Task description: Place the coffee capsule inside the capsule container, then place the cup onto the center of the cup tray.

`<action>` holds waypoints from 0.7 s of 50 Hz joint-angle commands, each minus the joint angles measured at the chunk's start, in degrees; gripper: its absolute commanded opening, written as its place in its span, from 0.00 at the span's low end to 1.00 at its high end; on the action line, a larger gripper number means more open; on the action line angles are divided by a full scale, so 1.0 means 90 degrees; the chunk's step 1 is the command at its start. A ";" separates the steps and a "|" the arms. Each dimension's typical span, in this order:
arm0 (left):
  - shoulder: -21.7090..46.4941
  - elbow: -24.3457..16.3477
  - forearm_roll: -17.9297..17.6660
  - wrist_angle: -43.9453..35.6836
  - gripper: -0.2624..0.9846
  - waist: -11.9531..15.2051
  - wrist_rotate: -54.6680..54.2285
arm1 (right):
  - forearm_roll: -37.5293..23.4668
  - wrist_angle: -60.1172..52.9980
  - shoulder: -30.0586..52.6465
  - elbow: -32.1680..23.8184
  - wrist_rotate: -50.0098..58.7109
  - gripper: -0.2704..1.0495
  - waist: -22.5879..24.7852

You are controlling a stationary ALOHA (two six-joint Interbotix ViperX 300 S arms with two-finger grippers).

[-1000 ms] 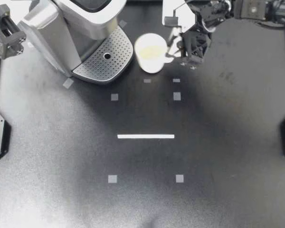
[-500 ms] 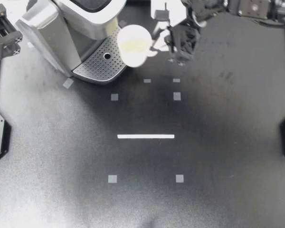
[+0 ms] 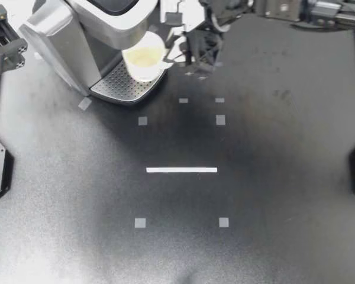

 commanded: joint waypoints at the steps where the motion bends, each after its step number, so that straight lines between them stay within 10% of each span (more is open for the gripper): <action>1: -0.0020 -0.0049 0.0020 -0.0049 0.29 -0.0010 -0.0010 | 0.0029 0.0000 -0.0049 -0.0264 -0.0010 0.21 0.0078; 35: -0.0205 0.0146 0.0000 -0.0049 0.29 -0.0010 -0.0156 | 0.0020 -0.0137 0.0312 -0.0459 -0.0039 0.21 0.0117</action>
